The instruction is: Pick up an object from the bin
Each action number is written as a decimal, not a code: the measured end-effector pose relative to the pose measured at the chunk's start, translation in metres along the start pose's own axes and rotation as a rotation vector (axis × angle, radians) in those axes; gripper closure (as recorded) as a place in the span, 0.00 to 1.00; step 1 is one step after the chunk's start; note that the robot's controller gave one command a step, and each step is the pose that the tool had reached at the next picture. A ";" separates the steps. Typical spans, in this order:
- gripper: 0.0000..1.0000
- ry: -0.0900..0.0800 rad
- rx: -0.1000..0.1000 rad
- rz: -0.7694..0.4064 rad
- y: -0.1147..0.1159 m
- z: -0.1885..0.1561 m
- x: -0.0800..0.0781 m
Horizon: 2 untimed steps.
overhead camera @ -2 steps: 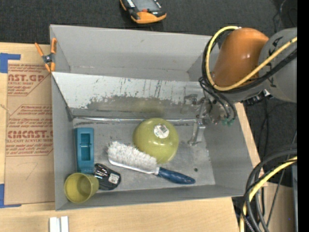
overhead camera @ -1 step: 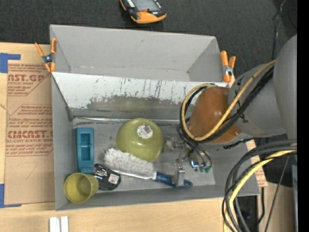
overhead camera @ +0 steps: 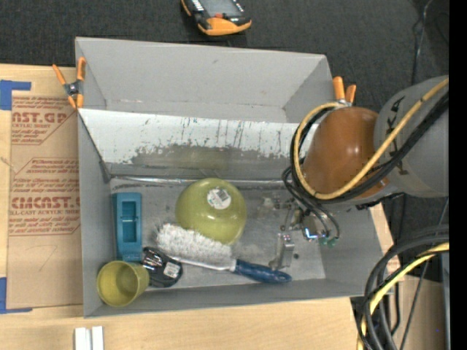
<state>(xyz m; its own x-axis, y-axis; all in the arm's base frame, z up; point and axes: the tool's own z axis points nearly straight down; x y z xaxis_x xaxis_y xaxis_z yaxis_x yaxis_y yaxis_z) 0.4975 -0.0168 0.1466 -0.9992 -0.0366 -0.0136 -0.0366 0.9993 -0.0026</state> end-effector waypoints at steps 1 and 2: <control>0.00 0.023 -0.002 0.202 0.061 0.048 0.018; 0.00 -0.014 0.001 -0.104 0.034 0.075 0.015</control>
Offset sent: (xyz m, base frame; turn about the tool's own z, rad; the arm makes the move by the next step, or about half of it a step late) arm -0.0185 0.0332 -0.0766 -0.1058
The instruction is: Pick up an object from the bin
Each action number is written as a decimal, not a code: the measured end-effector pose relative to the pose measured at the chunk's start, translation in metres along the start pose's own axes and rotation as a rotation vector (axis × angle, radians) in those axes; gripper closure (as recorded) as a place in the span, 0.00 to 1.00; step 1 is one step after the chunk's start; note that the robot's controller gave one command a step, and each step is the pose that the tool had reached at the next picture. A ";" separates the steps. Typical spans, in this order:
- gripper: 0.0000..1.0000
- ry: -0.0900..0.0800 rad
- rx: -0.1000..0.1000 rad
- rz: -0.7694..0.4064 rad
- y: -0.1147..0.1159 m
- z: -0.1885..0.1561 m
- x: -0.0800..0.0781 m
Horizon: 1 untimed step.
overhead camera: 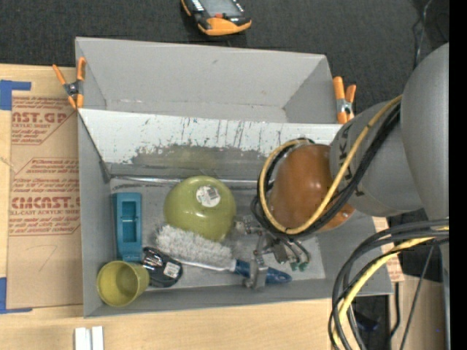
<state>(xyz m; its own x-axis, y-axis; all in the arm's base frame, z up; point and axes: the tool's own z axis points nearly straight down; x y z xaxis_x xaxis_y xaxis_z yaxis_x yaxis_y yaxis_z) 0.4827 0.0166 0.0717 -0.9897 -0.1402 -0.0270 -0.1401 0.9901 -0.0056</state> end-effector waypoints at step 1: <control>1.00 0.037 0.000 0.434 -0.009 0.003 0.005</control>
Offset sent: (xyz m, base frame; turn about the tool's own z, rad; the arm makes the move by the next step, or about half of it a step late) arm 0.0000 0.0000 0.0000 0.0000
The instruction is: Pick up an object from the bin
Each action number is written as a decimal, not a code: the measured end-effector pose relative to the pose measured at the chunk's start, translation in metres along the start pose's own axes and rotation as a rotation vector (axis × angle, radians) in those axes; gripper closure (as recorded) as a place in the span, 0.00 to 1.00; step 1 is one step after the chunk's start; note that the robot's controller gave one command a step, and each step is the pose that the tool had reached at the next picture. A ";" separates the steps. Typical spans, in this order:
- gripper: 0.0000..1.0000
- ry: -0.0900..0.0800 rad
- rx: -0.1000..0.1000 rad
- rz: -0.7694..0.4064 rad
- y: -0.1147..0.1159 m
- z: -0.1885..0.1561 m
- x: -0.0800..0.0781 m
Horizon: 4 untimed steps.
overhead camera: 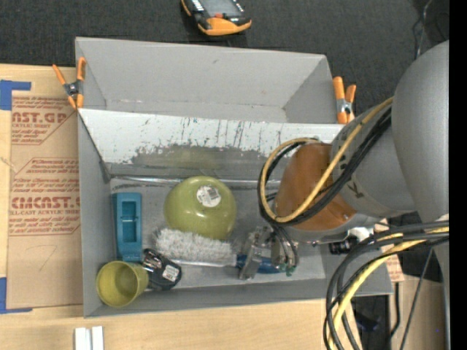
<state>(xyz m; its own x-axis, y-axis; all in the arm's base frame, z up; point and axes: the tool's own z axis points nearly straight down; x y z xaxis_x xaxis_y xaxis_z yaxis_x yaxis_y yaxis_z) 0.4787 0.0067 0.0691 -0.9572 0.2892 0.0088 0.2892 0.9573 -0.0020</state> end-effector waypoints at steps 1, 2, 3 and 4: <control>1.00 0.000 0.000 0.000 0.000 0.000 0.000; 1.00 0.004 0.001 -0.002 0.000 -0.007 0.001; 1.00 0.005 0.001 -0.003 0.000 -0.011 0.002; 1.00 0.008 0.001 -0.003 0.000 -0.018 0.003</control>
Offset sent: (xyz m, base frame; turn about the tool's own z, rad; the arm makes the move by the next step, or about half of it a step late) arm 0.0001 -0.0001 0.0082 -0.0003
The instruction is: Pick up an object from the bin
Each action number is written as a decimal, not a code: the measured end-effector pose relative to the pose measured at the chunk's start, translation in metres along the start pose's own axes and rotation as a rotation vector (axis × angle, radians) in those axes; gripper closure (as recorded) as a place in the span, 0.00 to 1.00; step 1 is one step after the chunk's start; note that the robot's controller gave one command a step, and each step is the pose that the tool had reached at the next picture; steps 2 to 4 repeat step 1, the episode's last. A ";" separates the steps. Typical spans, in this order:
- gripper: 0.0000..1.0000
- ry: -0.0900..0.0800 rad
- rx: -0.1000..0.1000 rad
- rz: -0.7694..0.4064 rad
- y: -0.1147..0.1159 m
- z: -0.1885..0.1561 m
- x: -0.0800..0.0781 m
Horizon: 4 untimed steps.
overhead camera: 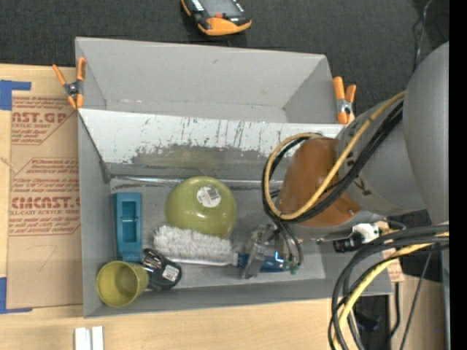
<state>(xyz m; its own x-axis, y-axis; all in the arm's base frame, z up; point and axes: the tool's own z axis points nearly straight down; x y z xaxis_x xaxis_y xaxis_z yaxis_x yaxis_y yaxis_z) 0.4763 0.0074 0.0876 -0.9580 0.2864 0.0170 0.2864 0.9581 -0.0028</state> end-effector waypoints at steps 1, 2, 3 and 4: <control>1.00 0.001 0.000 -0.001 0.000 -0.034 0.001; 1.00 0.001 0.000 -0.001 0.000 -0.034 0.001; 1.00 0.001 0.000 -0.001 0.000 -0.034 0.001; 1.00 0.001 0.000 -0.001 0.000 -0.034 0.001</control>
Offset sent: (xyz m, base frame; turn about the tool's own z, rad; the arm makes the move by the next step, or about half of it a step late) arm -0.0015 0.0001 0.0371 -0.0002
